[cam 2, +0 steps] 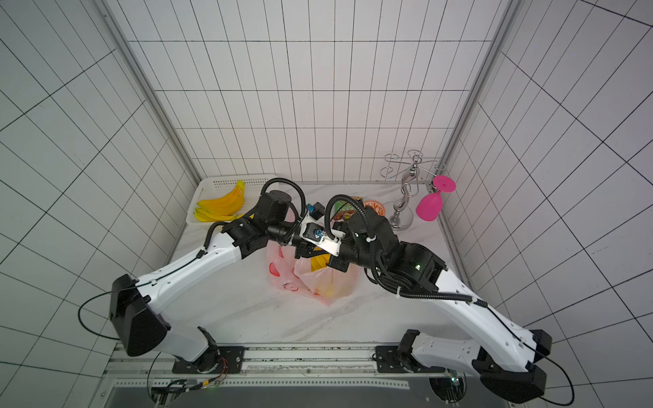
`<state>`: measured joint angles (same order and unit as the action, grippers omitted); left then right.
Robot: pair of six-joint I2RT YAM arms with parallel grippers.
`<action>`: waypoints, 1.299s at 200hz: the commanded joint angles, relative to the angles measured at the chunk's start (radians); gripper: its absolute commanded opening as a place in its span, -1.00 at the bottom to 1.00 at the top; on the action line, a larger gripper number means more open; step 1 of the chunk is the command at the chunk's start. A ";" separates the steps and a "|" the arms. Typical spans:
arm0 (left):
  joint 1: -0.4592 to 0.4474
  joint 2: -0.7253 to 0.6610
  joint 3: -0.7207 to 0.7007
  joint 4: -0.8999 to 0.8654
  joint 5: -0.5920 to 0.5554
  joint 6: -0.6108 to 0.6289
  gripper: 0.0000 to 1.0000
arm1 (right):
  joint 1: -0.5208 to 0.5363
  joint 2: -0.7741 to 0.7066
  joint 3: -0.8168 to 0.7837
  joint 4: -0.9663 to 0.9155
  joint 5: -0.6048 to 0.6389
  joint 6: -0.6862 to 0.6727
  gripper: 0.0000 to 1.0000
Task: Place the banana into a plastic bag & tie a knot
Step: Cross the plastic bag at the center of the board.
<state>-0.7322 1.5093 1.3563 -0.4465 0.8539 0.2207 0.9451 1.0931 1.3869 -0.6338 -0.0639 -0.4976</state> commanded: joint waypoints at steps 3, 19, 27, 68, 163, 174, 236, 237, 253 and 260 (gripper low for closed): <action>-0.007 0.014 0.034 -0.013 0.021 0.033 -0.57 | 0.010 0.003 -0.047 0.040 0.010 0.021 -1.00; -0.007 0.013 0.035 -0.008 0.018 0.027 -0.73 | 0.010 0.001 -0.051 0.038 0.034 0.033 -1.00; -0.006 0.012 0.034 -0.002 0.016 0.021 -0.77 | 0.010 -0.002 -0.054 0.036 0.047 0.042 -1.00; -0.002 -0.005 0.009 0.057 -0.021 -0.020 -1.00 | 0.009 -0.049 -0.055 0.022 0.074 0.100 -0.42; 0.004 -0.023 -0.021 0.097 -0.029 -0.030 -1.00 | -0.201 -0.197 -0.097 0.028 0.099 0.252 -0.25; 0.004 -0.024 -0.023 0.099 -0.026 -0.027 -1.00 | -0.238 -0.179 -0.098 0.026 0.099 0.256 -0.33; 0.004 -0.019 -0.018 0.094 -0.013 -0.023 -1.00 | -0.252 -0.085 -0.081 0.003 -0.018 0.235 -0.29; 0.005 -0.019 -0.018 0.094 -0.013 -0.023 -1.00 | -0.252 -0.083 -0.081 0.002 -0.015 0.235 -0.29; 0.005 -0.021 -0.019 0.092 -0.012 -0.021 -1.00 | -0.250 -0.064 -0.091 -0.003 0.027 0.239 -0.35; 0.005 -0.022 -0.018 0.092 -0.012 -0.019 -1.00 | -0.251 -0.062 -0.096 -0.001 0.039 0.239 -0.37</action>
<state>-0.7311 1.5139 1.3441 -0.3763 0.8234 0.1867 0.6998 1.0260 1.3376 -0.6262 -0.0406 -0.2684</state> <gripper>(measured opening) 0.047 0.329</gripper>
